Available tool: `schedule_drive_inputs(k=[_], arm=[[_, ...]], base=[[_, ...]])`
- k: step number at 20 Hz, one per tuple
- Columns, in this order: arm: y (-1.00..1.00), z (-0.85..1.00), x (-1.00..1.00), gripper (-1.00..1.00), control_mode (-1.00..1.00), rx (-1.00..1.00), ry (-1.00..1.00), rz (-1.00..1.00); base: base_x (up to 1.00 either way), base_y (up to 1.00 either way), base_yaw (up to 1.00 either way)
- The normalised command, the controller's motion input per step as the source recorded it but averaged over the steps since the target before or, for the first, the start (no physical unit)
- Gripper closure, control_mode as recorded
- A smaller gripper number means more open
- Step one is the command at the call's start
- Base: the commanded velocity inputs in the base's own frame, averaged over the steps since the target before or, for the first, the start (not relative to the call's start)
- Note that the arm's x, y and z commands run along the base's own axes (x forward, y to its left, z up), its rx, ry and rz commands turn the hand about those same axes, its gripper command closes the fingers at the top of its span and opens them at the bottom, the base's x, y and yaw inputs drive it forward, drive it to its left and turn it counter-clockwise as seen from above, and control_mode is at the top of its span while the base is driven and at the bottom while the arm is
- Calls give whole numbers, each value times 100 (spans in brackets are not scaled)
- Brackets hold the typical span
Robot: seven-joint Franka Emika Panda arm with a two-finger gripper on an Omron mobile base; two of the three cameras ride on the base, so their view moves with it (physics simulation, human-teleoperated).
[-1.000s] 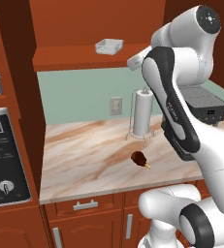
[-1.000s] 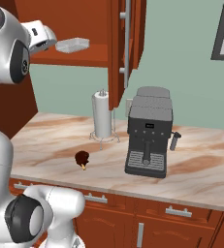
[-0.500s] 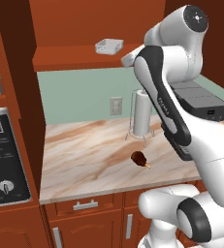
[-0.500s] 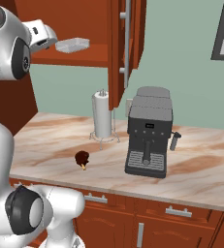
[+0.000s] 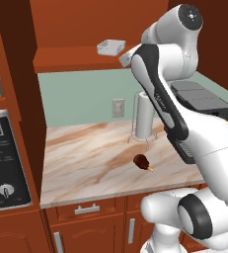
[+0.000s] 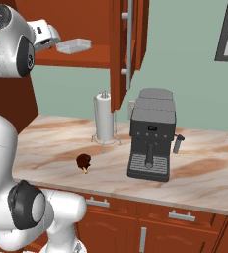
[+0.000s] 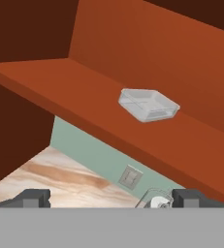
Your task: Retrieve the tupperware from the cabinet, then place the raw meat into the tupperware to avoid contamination.
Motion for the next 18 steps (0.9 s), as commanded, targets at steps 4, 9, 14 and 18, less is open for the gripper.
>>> schedule_drive_inputs(k=[4, 9, 14, 18], arm=[[3, -1, 21, -100, -100, 0, 2, 0], [1, -3, 22, -100, -100, 0, 2, 0], [0, -5, 23, -100, -100, 0, 1, 0], [0, -3, 24, -100, -100, 0, 1, 0]], base=[[0, 0, 0], [0, 0, 0], [0, 0, 0], [0, 0, 0]])
